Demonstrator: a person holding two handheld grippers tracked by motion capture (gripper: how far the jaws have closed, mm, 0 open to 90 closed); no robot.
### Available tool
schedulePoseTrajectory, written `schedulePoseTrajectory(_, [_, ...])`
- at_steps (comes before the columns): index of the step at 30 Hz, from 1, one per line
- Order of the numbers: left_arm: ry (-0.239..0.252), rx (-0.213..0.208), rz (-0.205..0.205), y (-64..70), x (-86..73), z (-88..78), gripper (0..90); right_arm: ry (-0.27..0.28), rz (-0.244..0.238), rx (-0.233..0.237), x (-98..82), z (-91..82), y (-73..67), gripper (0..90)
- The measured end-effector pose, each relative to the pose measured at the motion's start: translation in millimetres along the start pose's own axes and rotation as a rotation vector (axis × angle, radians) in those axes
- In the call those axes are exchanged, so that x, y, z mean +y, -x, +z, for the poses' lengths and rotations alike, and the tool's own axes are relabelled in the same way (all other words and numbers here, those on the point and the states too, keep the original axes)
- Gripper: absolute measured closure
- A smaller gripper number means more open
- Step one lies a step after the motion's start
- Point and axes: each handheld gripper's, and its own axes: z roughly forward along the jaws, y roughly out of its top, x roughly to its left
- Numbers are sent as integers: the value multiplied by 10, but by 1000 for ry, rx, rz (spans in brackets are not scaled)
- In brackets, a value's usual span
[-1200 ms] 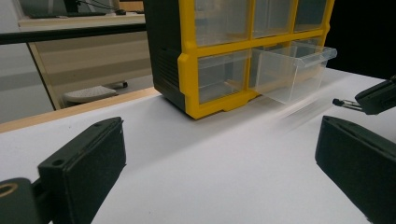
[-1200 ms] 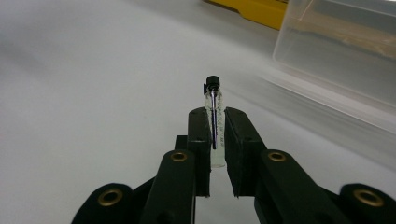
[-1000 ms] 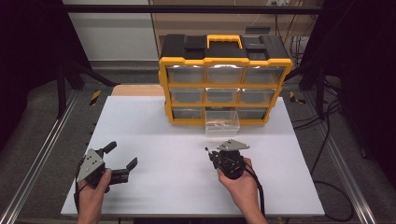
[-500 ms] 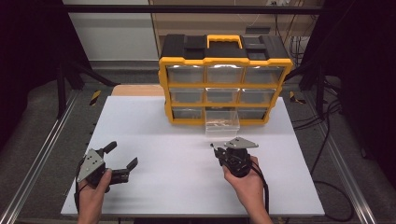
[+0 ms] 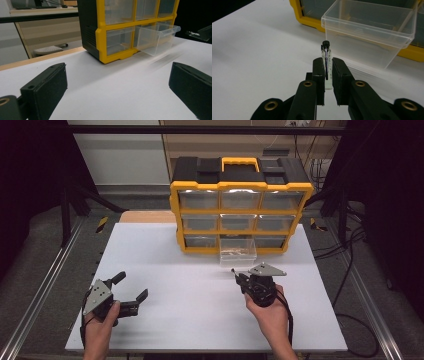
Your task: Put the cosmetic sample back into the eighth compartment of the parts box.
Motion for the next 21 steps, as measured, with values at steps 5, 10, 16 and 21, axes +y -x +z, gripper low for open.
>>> schedulePoseTrajectory(5, [1,4,-3,-11,0,-9,18,22,15,-9,42,-66,70,811])
schedulePoseTrajectory(10, [3,9,-5,-15,1,-21,18,32,24,-16,84,-106,118,811])
schedulePoseTrajectory(16, [6,12,-6,-20,3,-34,18,32,3,-28,174,-135,144,812])
schedulePoseTrajectory(21, [8,17,-9,-34,1,-39,18,33,-22,-41,304,-179,167,811])
